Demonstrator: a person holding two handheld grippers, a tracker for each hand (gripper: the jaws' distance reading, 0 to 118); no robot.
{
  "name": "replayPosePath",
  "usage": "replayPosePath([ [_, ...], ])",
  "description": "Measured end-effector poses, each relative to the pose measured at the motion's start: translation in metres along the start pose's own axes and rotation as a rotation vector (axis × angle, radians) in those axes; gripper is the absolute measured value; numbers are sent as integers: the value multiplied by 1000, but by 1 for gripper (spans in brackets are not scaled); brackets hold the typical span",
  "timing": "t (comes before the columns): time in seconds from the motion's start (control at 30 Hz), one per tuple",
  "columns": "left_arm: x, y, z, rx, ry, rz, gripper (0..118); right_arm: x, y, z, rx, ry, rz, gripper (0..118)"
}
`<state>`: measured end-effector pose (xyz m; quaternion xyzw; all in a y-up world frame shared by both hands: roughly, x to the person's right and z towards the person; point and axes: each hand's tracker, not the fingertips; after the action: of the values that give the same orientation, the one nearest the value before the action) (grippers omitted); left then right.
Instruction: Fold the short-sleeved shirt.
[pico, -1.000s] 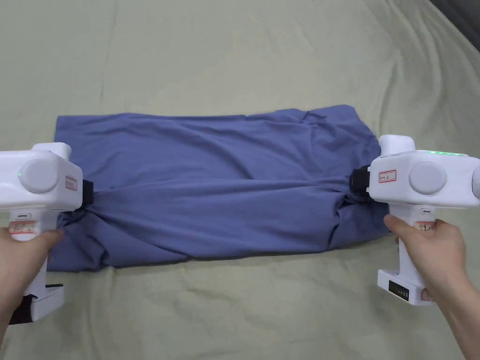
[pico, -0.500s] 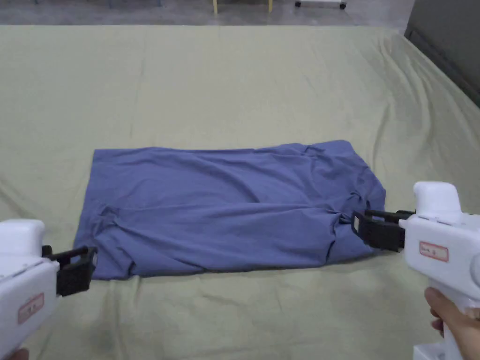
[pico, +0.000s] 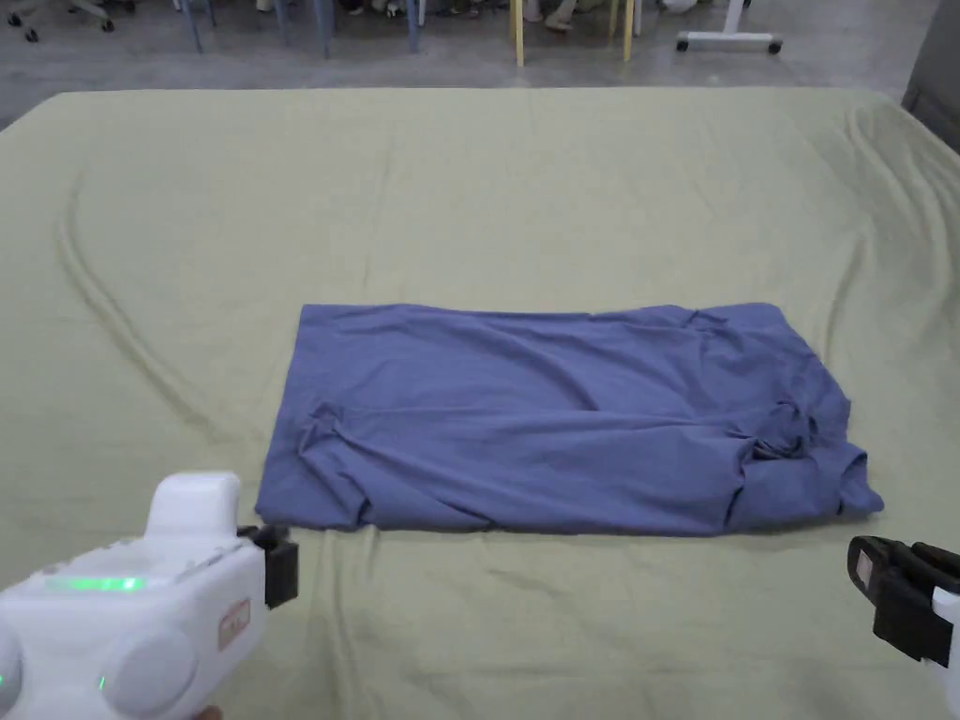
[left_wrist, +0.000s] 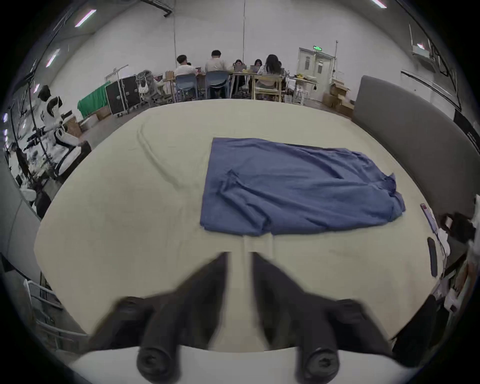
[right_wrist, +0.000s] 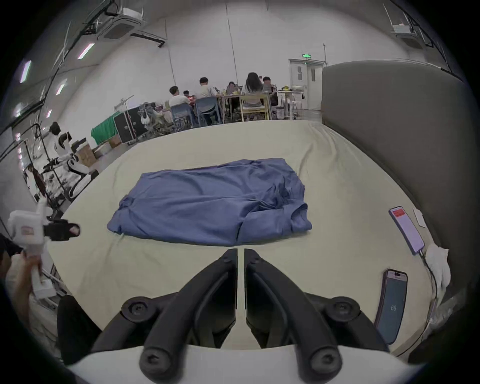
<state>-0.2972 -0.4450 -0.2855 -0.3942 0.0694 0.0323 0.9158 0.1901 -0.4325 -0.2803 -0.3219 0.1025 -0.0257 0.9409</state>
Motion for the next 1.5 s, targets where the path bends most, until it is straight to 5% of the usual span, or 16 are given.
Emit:
replayPosePath([
  [0.07, -2, 21, -43, -62, 11, -8, 87, 0, 3, -8, -4, 7, -1, 7],
  [0.3, -8, 45, -162, -247, 86, -118, 87, -1, 6, -46, -73, -3, 27, 8],
  [0.37, -6, 39, -171, -269, 31, -105, 71, 1, 3, -56, -94, -3, 20, 8],
  [0.4, -7, 38, -166, -237, -16, -69, 47, 1, 2, -60, -101, -2, 18, 8],
  [0.43, -7, 38, -162, -204, -22, -63, 5, 1, 0, -64, -107, -1, 19, 7],
  [0.67, 6, 49, -129, -150, -9, -137, 2, 2, 1, -88, -162, 24, 5, 7],
  [0.7, 3, 54, -120, -125, -27, -114, 2, 5, 5, -89, -159, 24, 0, 12],
  [0.73, 1, 58, -112, -108, -37, -100, 3, 7, 9, -90, -156, 23, -4, 41],
  [0.77, -2, 61, -104, -92, -48, -83, 2, 11, 16, -93, -159, -4, -11, 94],
  [0.8, -5, 62, -100, -90, -54, -62, 2, 14, 20, -97, -177, -22, -18, 94],
  [0.87, -10, 63, -99, -83, -81, -22, 2, 27, 20, -113, -184, 7, -18, 118],
  [1.1, -4, 51, -121, -167, -59, -21, 2, 89, 26, -198, -332, -91, -139, 117],
  [1.17, -3, 48, -125, -180, -56, -19, 2, 99, 26, -209, -325, -69, -146, 85],
  [1.2, -3, 47, -125, -187, -57, -18, 2, 96, 31, -212, -340, -64, -168, 37],
  [1.23, -3, 46, -126, -194, -58, -22, 3, 95, 32, -209, -321, -75, -158, 15],
  [1.5, -12, 50, -111, -180, -88, 14, 2, 83, 39, -172, -273, -36, -105, 13],
])
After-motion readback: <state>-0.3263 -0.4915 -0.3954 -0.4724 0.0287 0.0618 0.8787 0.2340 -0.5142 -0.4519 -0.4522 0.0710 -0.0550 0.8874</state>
